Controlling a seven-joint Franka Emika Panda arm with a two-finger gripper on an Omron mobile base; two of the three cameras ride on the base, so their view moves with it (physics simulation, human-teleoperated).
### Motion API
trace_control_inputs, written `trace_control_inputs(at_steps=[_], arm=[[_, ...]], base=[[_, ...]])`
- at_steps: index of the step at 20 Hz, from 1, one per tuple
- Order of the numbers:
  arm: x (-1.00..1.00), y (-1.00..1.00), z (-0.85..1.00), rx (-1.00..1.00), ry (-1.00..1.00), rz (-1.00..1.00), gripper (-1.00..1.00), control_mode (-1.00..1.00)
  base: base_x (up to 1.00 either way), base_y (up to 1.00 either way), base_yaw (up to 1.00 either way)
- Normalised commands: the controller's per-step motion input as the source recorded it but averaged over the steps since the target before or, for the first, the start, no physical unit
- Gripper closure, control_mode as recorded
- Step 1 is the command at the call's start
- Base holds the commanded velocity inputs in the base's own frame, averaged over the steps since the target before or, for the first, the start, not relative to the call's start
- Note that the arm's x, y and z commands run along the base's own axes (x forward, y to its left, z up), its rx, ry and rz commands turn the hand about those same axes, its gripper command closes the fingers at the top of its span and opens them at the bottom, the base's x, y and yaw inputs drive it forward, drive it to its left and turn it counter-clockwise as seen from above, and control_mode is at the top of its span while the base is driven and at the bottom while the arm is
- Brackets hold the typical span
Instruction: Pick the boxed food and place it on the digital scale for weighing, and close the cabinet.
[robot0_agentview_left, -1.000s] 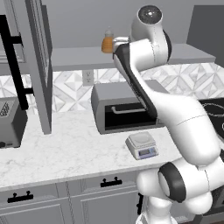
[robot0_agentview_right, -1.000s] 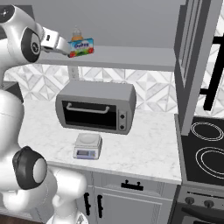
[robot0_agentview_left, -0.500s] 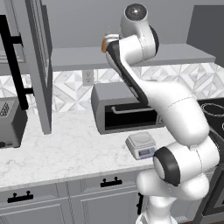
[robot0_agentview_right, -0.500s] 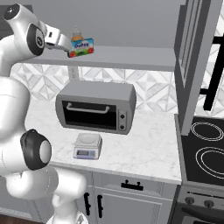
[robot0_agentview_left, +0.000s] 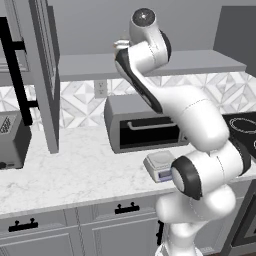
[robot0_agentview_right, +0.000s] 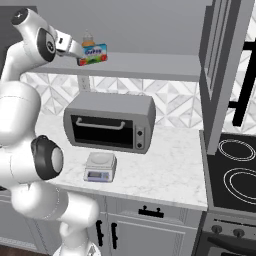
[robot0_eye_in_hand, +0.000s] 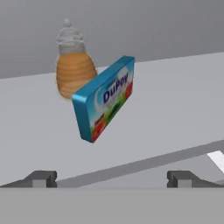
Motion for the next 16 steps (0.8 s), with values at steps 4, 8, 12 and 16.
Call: trace_control_inputs(at_steps=[4,8,12,16], arm=[[0.38,0.00,0.00,0.00,0.00,-0.05,-1.00,-1.00],[0.33,0.00,0.00,0.00,0.00,-0.05,-1.00,-1.00],[0.33,0.00,0.00,0.00,0.00,-0.04,-1.00,-1.00],[0.30,0.03,0.00,0.00,0.00,-0.04,-1.00,-1.00]], base=[[0.00,0.00,0.00],[0.00,0.00,0.00],[0.00,0.00,0.00],[0.00,0.00,0.00]])
